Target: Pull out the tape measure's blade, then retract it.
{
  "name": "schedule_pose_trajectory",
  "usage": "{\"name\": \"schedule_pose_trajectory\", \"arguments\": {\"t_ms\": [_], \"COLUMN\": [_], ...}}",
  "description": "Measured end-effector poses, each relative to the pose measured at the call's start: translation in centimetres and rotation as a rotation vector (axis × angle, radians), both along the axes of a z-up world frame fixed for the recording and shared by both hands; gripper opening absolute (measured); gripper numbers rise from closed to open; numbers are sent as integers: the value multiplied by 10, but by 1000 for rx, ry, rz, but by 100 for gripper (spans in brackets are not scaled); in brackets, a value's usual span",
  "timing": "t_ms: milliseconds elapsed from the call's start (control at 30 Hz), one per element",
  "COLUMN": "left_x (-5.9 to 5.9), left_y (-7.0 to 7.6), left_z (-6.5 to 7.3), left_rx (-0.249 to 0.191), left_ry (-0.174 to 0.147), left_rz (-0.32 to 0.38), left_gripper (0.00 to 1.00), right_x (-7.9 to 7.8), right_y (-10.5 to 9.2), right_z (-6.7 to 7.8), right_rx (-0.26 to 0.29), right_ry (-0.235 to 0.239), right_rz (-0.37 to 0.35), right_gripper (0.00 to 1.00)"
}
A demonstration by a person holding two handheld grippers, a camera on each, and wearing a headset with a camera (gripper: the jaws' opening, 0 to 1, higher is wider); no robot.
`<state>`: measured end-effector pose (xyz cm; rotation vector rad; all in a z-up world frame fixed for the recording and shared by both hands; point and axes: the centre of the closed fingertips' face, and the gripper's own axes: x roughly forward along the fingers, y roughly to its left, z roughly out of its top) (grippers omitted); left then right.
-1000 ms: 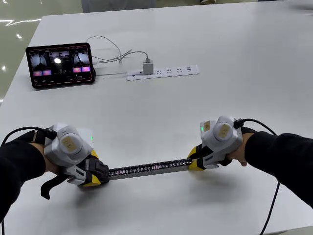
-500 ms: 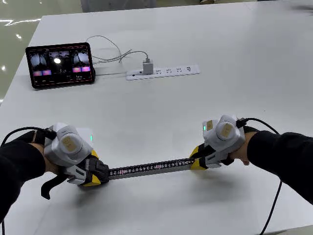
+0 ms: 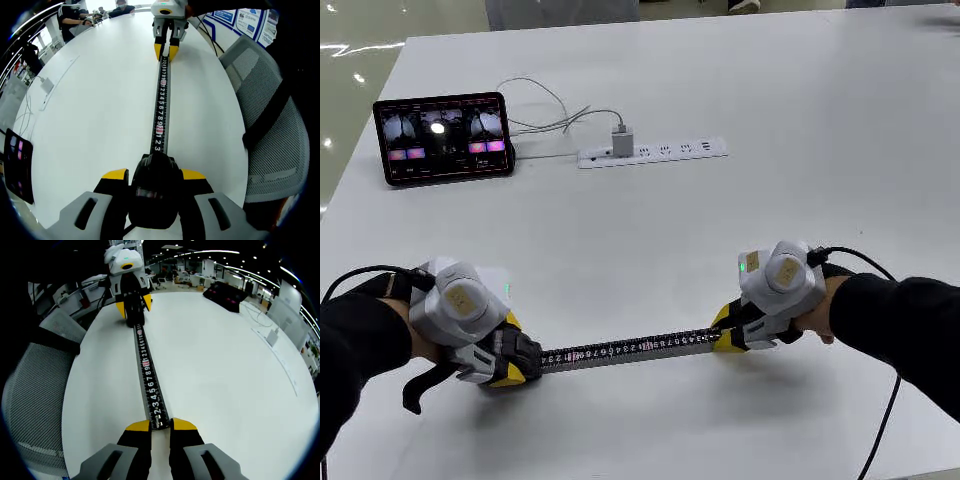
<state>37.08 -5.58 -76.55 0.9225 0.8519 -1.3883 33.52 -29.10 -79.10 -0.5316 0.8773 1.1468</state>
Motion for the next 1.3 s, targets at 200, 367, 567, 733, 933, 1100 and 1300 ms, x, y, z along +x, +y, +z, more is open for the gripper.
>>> {"name": "schedule_pose_trajectory", "arguments": {"t_ms": [200,367,567,733,933,1100,1300], "left_x": [0,3,1,1,0,0,1], "left_y": [0,-1,-2,-2,-2,-2,-2], "left_z": [0,1,3,3,3,3,3], "left_rx": [-1,-38,-54,-53,-42,-40,-41], "left_ry": [0,18,2,-10,-28,-26,-27], "left_rz": [2,37,28,13,-14,-14,-2], "left_gripper": [33,34,34,34,34,34,34], "right_x": [0,1,0,0,-3,-4,-4], "right_y": [0,2,2,2,2,2,1], "right_z": [-1,-1,-2,-2,-2,-2,-2], "right_rx": [-6,-11,-39,-54,-69,-72,-83], "right_ry": [-1,5,3,7,14,10,3], "right_rz": [4,5,38,52,55,63,89], "right_gripper": [9,10,10,11,11,11,11]}}
